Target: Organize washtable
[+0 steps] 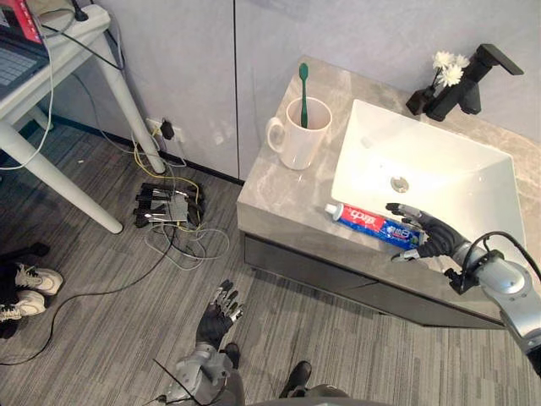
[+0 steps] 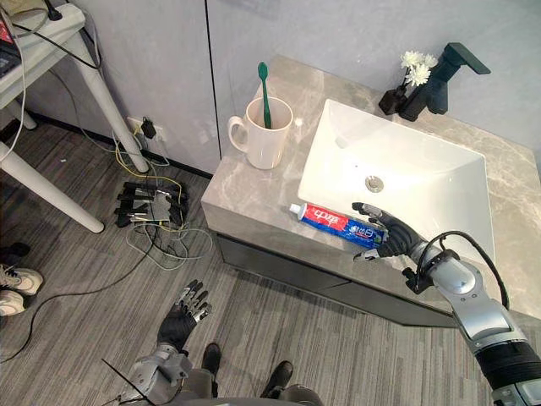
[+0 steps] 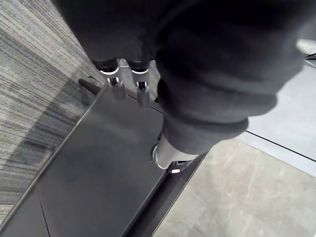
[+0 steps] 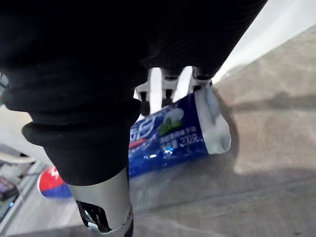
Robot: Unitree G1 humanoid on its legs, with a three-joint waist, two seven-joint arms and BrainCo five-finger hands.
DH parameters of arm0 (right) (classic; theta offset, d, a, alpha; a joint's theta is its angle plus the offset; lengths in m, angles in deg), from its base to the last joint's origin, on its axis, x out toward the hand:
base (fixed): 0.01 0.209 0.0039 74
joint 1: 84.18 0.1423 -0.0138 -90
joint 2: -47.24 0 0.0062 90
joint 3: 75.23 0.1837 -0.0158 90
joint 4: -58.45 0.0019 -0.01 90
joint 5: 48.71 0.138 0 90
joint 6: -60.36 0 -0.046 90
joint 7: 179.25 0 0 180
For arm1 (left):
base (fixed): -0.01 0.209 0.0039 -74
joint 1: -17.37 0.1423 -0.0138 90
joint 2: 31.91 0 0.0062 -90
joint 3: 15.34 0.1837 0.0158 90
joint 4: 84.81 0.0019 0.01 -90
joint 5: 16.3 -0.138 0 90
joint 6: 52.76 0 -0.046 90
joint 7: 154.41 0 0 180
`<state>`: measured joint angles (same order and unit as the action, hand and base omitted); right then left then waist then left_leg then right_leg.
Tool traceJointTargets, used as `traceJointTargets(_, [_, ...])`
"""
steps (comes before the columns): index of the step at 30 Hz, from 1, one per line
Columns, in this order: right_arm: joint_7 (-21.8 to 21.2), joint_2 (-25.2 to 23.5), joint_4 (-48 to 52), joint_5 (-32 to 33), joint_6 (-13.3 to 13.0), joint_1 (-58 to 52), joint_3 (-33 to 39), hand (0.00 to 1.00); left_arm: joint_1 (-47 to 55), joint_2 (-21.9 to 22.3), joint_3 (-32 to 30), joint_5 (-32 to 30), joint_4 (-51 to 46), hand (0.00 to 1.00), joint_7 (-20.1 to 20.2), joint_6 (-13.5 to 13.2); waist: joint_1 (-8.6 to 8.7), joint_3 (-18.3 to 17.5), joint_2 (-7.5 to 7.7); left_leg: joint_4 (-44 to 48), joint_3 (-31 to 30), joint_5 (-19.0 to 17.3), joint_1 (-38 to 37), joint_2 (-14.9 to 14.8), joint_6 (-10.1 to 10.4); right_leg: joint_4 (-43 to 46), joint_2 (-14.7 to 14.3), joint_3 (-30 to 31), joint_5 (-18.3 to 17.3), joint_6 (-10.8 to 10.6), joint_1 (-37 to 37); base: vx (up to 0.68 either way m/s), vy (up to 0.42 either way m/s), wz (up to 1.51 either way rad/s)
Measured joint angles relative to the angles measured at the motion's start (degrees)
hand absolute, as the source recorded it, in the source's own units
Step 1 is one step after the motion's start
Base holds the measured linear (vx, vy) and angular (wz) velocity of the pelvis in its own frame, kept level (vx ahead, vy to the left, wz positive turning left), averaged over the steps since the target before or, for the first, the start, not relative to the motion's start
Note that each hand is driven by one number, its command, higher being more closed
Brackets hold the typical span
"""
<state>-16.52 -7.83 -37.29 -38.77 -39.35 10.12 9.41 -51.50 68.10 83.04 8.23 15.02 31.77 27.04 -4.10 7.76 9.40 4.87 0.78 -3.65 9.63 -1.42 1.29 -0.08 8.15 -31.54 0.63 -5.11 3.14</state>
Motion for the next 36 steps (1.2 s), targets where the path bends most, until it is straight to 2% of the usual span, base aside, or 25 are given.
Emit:
traceJointTargets(1, [0.2, 0.0, 0.0, -0.1, -0.1, 0.1, 0.1, 0.0, 0.0, 0.0, 0.0, 0.0, -0.1, 0.0, 0.0, 0.0, 0.0, 0.0, 0.11, 0.0, 0.0, 0.2, 0.5, 0.0, -0.1, 0.0, 0.0, 0.0, 0.0, 0.0, 0.4, -0.07, 0.003, 0.07])
traceJointTargets(2, [0.5, 0.0, 0.0, -0.5, -0.1, 0.5, 0.4, 1.0, 0.0, 0.0, 0.0, 0.0, -0.1, 0.0, 0.0, 0.0, 0.08, 0.1, 0.33, 0.0, -0.4, 0.7, 1.5, 0.3, 0.0, -0.2, 0.1, -0.1, 0.0, 0.0, 1.1, -0.07, 0.005, 0.09])
traceJointTargets(6, [2.3, 0.0, -0.6, -1.6, 0.2, 1.1, 0.9, 1.0, 0.0, -0.1, 0.0, 0.0, -0.3, 0.0, 0.0, 0.0, -0.13, 0.2, 0.42, -0.2, -0.9, 1.3, 2.0, 0.4, -0.2, -0.3, 0.1, -0.6, 0.2, 0.4, 1.4, -0.06, 0.018, 0.08])
traceJointTargets(15, [3.4, 0.0, -1.8, -1.6, 1.1, 4.0, 1.5, 1.0, -0.1, -1.1, -0.1, 0.0, -0.8, 0.0, 0.0, 0.0, -0.38, 0.7, 1.02, -0.9, -1.1, 2.0, 2.8, 0.5, -0.3, -0.6, 0.1, -0.8, 0.3, 0.4, 2.3, 0.01, 0.014, 0.01])
traceJointTargets(28, [3.3, 0.0, -1.8, -1.6, 1.1, 6.2, 1.4, 1.0, -2.2, -1.1, -0.3, 0.0, -0.9, 0.0, -0.1, 0.0, -0.37, 1.7, 0.39, -0.9, -0.8, 2.0, 1.7, 0.4, -0.3, -0.7, 0.1, -0.6, 0.4, 0.6, 1.2, 0.01, 0.01, 0.0])
traceJointTargets(33, [2.3, -0.5, -1.9, -1.1, 1.1, 9.1, 3.3, 1.0, -2.3, -0.1, -4.7, 0.0, -2.1, 0.0, -0.9, 0.0, -0.02, 2.1, -0.09, -1.0, -0.5, 2.0, 1.3, 0.5, -0.3, -0.9, 0.1, -0.2, 0.4, 0.6, 1.0, -0.01, 0.012, -0.02])
traceJointTargets(36, [2.5, -1.8, -1.8, 1.6, 1.1, 11.3, 8.2, 1.0, -2.7, 0.7, -8.5, 0.0, -3.5, 0.0, -1.8, -0.1, 0.12, 2.2, -0.89, -1.1, -0.5, 2.0, 0.2, 0.6, -0.3, -0.9, 0.2, -0.3, 0.4, 0.6, -0.1, -0.01, 0.021, -0.02])
